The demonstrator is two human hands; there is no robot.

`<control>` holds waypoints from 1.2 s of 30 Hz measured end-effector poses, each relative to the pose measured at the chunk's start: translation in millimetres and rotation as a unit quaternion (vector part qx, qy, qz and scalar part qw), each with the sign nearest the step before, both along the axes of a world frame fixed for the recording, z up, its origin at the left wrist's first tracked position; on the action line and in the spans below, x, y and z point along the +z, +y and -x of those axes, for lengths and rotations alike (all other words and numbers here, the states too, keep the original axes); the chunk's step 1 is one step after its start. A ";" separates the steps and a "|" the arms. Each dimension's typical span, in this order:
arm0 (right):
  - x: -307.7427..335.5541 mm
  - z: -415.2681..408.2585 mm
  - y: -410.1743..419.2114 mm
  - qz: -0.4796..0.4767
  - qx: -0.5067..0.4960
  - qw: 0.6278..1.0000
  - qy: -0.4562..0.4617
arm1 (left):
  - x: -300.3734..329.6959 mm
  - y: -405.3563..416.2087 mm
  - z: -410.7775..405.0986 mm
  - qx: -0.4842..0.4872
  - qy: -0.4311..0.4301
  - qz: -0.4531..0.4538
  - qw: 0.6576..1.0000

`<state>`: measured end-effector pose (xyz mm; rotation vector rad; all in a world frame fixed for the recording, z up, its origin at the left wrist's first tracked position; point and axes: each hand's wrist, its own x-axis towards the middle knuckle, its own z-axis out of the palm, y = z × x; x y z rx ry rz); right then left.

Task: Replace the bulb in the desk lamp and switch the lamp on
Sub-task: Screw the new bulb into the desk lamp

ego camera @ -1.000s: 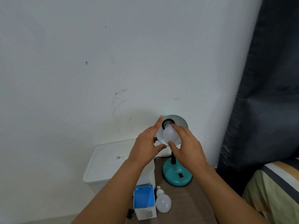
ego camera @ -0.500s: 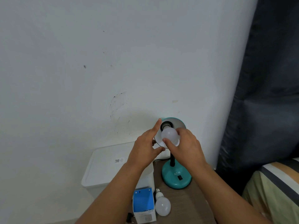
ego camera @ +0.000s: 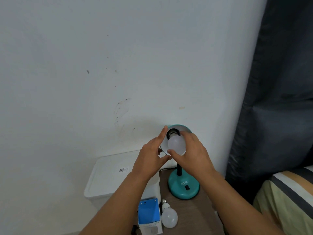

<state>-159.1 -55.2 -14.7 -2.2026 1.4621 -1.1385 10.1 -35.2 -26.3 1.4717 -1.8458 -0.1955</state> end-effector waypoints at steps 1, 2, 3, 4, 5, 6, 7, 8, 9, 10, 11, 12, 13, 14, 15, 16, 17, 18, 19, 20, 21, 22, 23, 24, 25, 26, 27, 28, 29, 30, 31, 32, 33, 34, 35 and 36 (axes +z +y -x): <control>-1.2 0.6 -0.3 0.017 0.020 1.000 0.011 | 0.0 0.0 0.1 0.001 -0.002 0.001 1.000; -2.5 0.8 -1.6 0.028 0.032 0.999 0.024 | -0.1 -0.3 0.1 0.001 -0.003 0.000 1.000; -3.2 0.5 -2.3 0.032 0.033 0.998 0.030 | -0.2 -0.7 0.0 0.001 -0.002 -0.003 1.000; -3.7 0.2 -2.7 0.028 0.024 0.999 0.027 | -0.2 -0.7 0.1 0.001 -0.001 -0.006 1.000; -3.3 -0.1 -2.5 0.016 0.008 1.000 0.017 | 0.0 -0.3 0.5 0.001 0.000 -0.008 1.000; -2.2 -0.6 -2.7 -0.001 -0.011 1.000 0.008 | 0.2 -0.1 0.5 0.001 0.001 -0.007 1.000; -1.2 -1.1 -2.7 -0.015 -0.029 0.999 0.005 | -0.1 -0.1 0.2 0.000 0.000 -0.005 1.000; -1.0 -1.1 -2.5 -0.019 -0.038 0.999 0.005 | 0.0 0.0 0.1 -0.001 -0.002 -0.003 1.000; -1.4 -1.0 -1.3 -0.017 -0.037 0.999 0.005 | 0.1 -0.1 0.1 -0.001 -0.003 -0.002 1.000; -2.0 -0.7 0.3 -0.010 -0.027 1.000 0.003 | 0.4 0.0 0.3 0.000 -0.002 -0.003 1.000; -2.7 0.1 1.6 0.000 -0.012 1.000 0.005 | 0.4 -0.2 0.6 0.001 -0.002 -0.004 1.000; -4.2 0.9 1.8 0.014 0.006 1.000 0.013 | 0.5 -0.3 0.9 0.000 -0.001 -0.004 1.000; -5.9 1.4 1.0 0.022 0.018 0.999 0.024 | 0.4 -0.5 1.1 0.000 0.000 -0.005 1.000; -7.0 1.5 -0.5 0.026 0.019 0.999 0.030 | 0.4 -0.4 1.2 -0.001 0.001 -0.006 1.000; -7.2 1.3 -1.5 0.019 0.010 0.999 0.028 | 0.2 -0.1 1.2 -0.001 0.002 -0.009 1.000; -7.0 1.1 -2.4 0.005 -0.006 1.000 0.018 | 0.6 0.4 1.4 0.000 0.001 -0.010 1.000; -6.5 0.7 -3.0 -0.015 -0.024 1.000 0.007 | 0.5 0.7 1.3 0.000 0.000 -0.011 1.000; -5.9 0.7 -3.2 -0.032 -0.037 0.999 0.001 | 0.7 1.1 1.1 0.001 -0.001 -0.010 1.000; -5.8 1.1 -2.5 -0.037 -0.042 0.998 0.001 | 0.5 1.2 1.2 0.002 -0.003 -0.011 1.000; -6.0 1.2 -1.1 -0.030 -0.038 0.999 0.001 | 1.0 1.8 0.9 0.005 -0.005 -0.010 1.000; -5.9 1.5 0.9 -0.016 -0.025 1.000 0.000 | 1.2 1.8 0.5 0.008 -0.009 -0.010 1.000; -6.4 2.0 2.1 0.007 -0.005 1.000 0.004 | 1.4 2.1 0.5 0.010 -0.011 -0.009 1.000; -7.5 2.1 2.2 0.029 0.015 0.999 0.014 | 0.9 1.8 0.1 0.010 -0.010 -0.009 1.000; -8.5 1.9 1.3 0.045 0.025 0.998 0.024 | 0.7 1.9 0.1 0.009 -0.007 -0.010 1.000; -8.9 1.7 0.1 0.046 0.020 0.998 0.026 | 0.7 1.8 0.3 0.007 -0.004 -0.011 1.000; -8.3 1.5 -0.6 0.032 0.002 0.999 0.017 | 0.9 2.0 1.0 0.005 -0.002 -0.011 1.000; -6.6 1.2 -0.8 0.006 -0.022 1.000 0.005 | 1.0 2.0 1.6 0.004 -0.002 -0.011 1.000; -5.4 1.2 -1.7 -0.019 -0.042 0.999 -0.004 | 1.2 2.0 2.1 0.003 -0.005 -0.010 1.000; -4.6 1.3 -2.2 -0.032 -0.053 0.998 -0.003 | 1.3 1.8 2.2 0.003 -0.009 -0.008 1.000; -4.3 1.2 -1.6 -0.030 -0.054 0.998 0.003 | 1.4 1.9 1.8 0.003 -0.012 -0.007 1.000; -3.7 1.1 0.4 -0.021 -0.047 0.999 0.007 | 1.3 1.7 1.5 0.004 -0.012 -0.006 1.000; -3.5 0.8 2.2 -0.005 -0.035 0.999 0.014 | 1.1 1.5 1.3 0.003 -0.011 -0.004 1.000; -4.3 0.9 3.3 0.013 -0.020 0.999 0.027 | 0.4 1.1 0.9 0.003 -0.010 -0.003 1.000; -4.8 0.9 3.6 0.026 -0.008 0.999 0.046 | 0.0 1.1 0.8 0.003 -0.008 -0.003 1.000; -5.1 1.0 3.3 0.032 -0.007 0.998 0.062 | -0.2 1.0 0.9 0.003 -0.008 -0.004 1.000; -5.2 0.7 2.2 0.028 -0.017 0.997 0.070 | -0.2 1.0 1.2 0.005 -0.009 -0.005 1.000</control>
